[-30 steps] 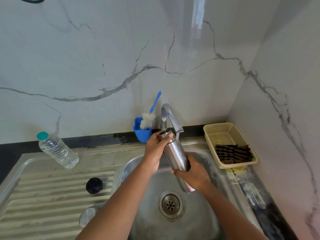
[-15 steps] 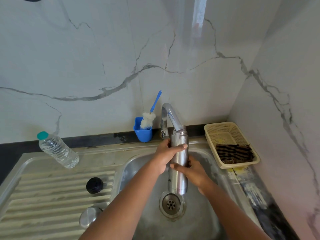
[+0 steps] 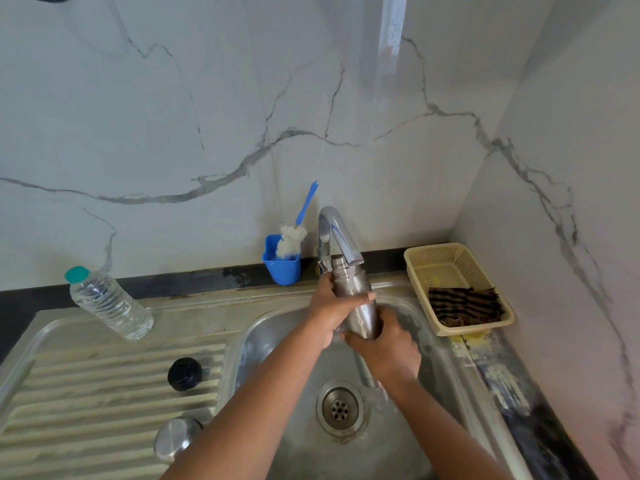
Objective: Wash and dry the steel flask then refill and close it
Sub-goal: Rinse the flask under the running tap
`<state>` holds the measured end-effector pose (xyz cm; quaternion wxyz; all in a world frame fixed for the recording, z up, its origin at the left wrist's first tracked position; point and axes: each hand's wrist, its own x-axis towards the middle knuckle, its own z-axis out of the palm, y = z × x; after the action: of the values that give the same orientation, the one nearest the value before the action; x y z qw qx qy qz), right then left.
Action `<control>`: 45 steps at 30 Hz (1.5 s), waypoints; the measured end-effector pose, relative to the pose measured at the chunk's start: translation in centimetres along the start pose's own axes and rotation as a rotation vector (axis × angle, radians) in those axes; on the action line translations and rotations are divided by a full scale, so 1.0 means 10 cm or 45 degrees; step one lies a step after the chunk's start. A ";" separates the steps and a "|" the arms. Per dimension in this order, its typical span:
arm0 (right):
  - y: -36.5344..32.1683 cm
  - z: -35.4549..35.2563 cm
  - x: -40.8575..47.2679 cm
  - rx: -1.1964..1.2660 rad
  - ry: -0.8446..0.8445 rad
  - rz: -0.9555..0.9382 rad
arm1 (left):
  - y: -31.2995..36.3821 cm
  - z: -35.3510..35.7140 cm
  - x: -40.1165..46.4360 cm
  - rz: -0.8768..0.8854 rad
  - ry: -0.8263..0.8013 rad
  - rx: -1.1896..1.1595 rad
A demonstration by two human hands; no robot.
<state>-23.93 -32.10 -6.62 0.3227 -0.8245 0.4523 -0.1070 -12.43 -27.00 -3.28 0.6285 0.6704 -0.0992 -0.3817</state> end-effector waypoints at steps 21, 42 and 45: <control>0.47 -0.62 0.08 0.565 -0.577 -0.109 | -0.56 -0.33 -0.22 -0.289 0.172 -0.729; -0.21 -1.00 0.06 -0.462 -0.040 -0.605 | -0.92 0.18 -0.40 -0.766 -0.158 -0.317; -0.20 -1.02 -0.03 -0.523 0.041 -0.692 | -0.85 0.15 -0.31 -0.687 -0.116 -0.376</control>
<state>-27.53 -35.47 2.51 0.1025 -0.9609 0.2333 -0.1088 -18.47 -24.69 -9.82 0.5901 0.5561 0.1109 -0.5747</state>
